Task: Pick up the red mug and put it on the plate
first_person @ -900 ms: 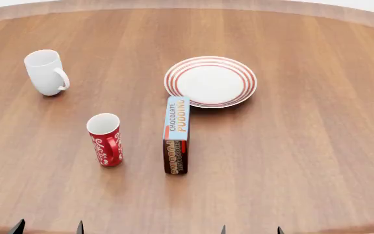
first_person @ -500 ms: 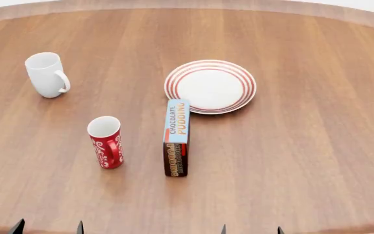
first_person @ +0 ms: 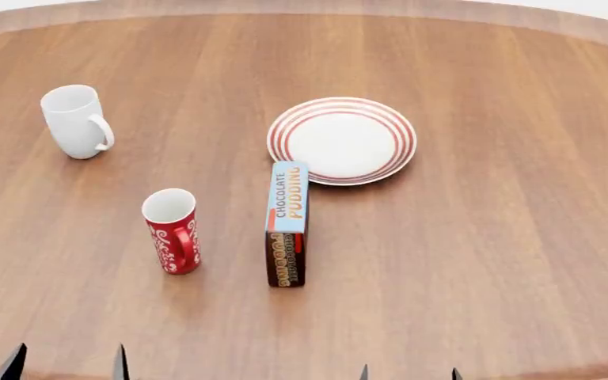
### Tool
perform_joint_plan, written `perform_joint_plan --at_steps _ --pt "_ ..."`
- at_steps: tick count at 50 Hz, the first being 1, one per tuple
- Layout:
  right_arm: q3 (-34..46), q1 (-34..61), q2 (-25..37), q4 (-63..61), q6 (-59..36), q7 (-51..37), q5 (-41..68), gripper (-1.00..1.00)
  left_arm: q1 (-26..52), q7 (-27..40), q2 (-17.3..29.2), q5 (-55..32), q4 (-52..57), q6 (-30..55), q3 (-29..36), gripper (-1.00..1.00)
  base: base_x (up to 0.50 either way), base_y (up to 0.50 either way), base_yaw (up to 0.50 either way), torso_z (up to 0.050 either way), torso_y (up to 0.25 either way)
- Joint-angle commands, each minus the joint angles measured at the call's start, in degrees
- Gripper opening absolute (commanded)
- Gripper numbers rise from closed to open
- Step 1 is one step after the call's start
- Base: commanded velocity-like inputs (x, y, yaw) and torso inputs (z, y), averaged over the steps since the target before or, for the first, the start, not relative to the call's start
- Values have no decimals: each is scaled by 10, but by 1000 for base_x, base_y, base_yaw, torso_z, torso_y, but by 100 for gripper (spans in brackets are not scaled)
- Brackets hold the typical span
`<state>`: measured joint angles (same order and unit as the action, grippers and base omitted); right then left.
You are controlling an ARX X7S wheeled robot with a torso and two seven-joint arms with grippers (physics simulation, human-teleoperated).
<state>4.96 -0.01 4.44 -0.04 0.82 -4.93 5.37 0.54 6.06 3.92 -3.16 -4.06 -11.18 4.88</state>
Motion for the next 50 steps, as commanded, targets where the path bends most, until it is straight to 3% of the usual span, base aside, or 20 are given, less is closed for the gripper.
perform_joint_plan --at_steps 1,28,50 --pt "9 1 8 1 1 -8 8 100 4 23 5 11 -27 -69 8 100 0 0 0 0 0" --pt "28 0 24 -2 5 -22 26 100 28 72 19 49 -113 -264 26 100 0 0 0 0 0" --pt "36 2 32 3 18 -30 39 100 32 90 28 52 -124 -286 40 100 0 0 0 0 0"
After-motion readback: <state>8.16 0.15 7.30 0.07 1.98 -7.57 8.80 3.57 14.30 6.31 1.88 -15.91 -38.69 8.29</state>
